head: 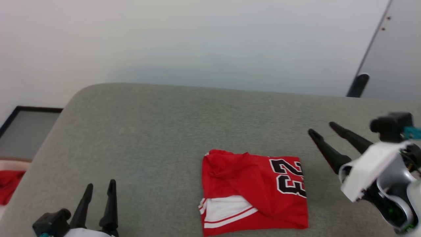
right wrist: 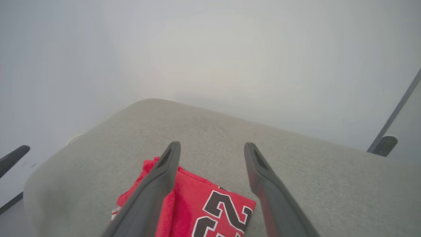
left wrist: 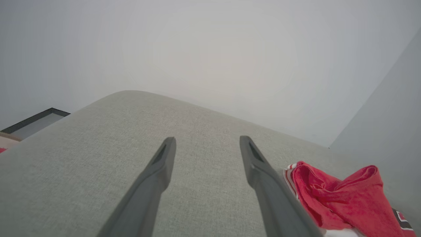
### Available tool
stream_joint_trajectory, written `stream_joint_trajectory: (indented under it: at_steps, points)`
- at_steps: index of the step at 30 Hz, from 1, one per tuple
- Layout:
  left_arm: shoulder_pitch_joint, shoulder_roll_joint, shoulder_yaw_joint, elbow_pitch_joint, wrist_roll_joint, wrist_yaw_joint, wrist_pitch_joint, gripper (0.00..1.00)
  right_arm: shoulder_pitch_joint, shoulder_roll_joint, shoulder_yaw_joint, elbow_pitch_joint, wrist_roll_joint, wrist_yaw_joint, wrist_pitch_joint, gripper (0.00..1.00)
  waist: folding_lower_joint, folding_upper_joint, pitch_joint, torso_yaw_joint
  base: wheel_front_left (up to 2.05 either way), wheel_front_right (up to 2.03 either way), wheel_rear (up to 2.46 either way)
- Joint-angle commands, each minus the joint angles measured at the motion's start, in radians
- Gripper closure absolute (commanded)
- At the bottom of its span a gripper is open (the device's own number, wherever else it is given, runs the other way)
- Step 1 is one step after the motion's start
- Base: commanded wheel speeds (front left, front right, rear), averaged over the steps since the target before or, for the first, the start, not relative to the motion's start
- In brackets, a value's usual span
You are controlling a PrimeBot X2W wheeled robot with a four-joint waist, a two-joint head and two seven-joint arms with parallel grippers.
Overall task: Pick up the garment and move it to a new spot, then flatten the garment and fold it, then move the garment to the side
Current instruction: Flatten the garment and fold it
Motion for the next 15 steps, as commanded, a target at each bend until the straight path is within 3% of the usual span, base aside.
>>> stream_joint_trajectory:
  at_steps: [1, 6, 11, 15]
  points:
    - [0.014, 0.003, 0.006, -0.006, 0.006, -0.002, -0.002, 0.00, 0.030, -0.033, 0.018, -0.012, -0.022, -0.001, -0.079, 0.00, 0.0000, 0.0000, -0.001, -0.046, 0.00, 0.00, 0.00]
    - [0.022, -0.004, 0.007, -0.013, 0.020, -0.002, -0.003, 0.00, 0.092, -0.106, 0.055, 0.008, -0.089, -0.001, -0.310, 0.00, 0.0000, 0.0000, -0.002, -0.086, 0.00, 0.00, 0.00]
    - [0.028, -0.015, 0.016, -0.024, 0.035, -0.002, -0.003, 0.00, 0.161, -0.103, 0.031, 0.071, -0.141, -0.001, -0.490, 0.00, 0.0000, 0.0000, -0.004, -0.114, 0.00, 0.00, 0.00]
    - [0.035, -0.016, 0.021, -0.031, 0.046, -0.002, -0.003, 0.00, 0.211, -0.079, -0.003, 0.125, -0.160, -0.001, -0.569, 0.00, 0.0000, 0.0000, -0.004, -0.127, 0.00, 0.00, 0.00]
